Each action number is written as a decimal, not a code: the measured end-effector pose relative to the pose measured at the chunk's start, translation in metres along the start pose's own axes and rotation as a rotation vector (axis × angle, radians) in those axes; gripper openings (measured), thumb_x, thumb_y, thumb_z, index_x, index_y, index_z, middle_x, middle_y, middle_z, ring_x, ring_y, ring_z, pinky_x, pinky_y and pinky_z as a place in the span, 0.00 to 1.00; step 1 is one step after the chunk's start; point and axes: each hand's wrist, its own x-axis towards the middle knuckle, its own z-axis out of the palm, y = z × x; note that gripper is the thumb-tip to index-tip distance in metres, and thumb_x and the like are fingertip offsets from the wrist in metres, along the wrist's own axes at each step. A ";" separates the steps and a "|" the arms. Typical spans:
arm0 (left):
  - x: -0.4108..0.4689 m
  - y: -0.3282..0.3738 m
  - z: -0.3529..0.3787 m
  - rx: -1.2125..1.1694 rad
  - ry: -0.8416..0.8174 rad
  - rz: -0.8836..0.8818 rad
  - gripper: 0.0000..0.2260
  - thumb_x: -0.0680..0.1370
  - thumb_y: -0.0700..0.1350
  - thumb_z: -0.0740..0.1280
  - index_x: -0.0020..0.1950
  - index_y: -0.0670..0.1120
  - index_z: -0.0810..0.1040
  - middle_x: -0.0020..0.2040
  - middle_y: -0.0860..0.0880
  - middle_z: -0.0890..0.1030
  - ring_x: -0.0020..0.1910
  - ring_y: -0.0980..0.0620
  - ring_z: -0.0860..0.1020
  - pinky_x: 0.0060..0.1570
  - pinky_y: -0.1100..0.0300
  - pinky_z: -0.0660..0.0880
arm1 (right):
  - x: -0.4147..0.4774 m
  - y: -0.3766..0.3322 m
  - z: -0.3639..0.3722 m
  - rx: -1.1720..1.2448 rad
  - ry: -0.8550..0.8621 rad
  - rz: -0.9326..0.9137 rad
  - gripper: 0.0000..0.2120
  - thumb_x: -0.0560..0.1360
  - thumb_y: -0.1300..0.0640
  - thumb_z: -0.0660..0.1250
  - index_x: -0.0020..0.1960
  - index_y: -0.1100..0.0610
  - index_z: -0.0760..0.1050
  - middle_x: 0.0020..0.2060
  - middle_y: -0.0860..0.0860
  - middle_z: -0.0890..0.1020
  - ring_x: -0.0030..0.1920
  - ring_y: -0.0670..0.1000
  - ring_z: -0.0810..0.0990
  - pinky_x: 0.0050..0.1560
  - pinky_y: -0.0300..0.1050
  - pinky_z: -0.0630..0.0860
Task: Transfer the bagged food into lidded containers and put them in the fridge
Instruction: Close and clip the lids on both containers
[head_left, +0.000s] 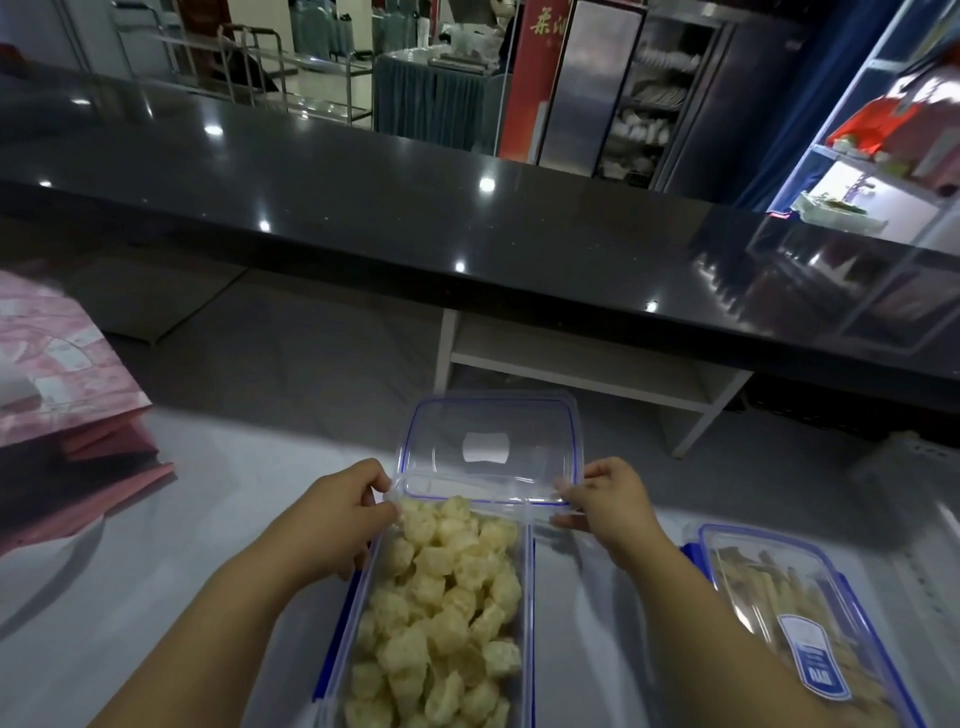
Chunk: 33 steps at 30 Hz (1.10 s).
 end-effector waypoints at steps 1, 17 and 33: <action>0.000 0.000 -0.001 -0.012 -0.021 -0.008 0.02 0.76 0.44 0.65 0.48 0.49 0.74 0.35 0.45 0.77 0.23 0.52 0.76 0.25 0.58 0.75 | -0.005 0.000 -0.002 -0.002 -0.006 -0.034 0.13 0.74 0.70 0.67 0.45 0.56 0.66 0.46 0.59 0.78 0.43 0.58 0.82 0.44 0.55 0.82; -0.011 0.020 0.020 -0.377 0.065 -0.048 0.07 0.80 0.40 0.62 0.55 0.40 0.76 0.37 0.40 0.79 0.30 0.46 0.77 0.28 0.55 0.77 | -0.085 -0.006 -0.043 -0.445 0.301 -1.098 0.09 0.74 0.62 0.67 0.53 0.54 0.75 0.41 0.42 0.80 0.40 0.35 0.78 0.40 0.23 0.71; -0.079 0.030 0.031 -0.257 0.154 0.061 0.10 0.73 0.41 0.72 0.39 0.55 0.77 0.39 0.52 0.81 0.38 0.55 0.79 0.39 0.58 0.77 | -0.137 0.040 -0.032 -0.420 -0.230 -0.838 0.13 0.71 0.51 0.71 0.55 0.44 0.77 0.55 0.39 0.79 0.57 0.39 0.77 0.56 0.36 0.76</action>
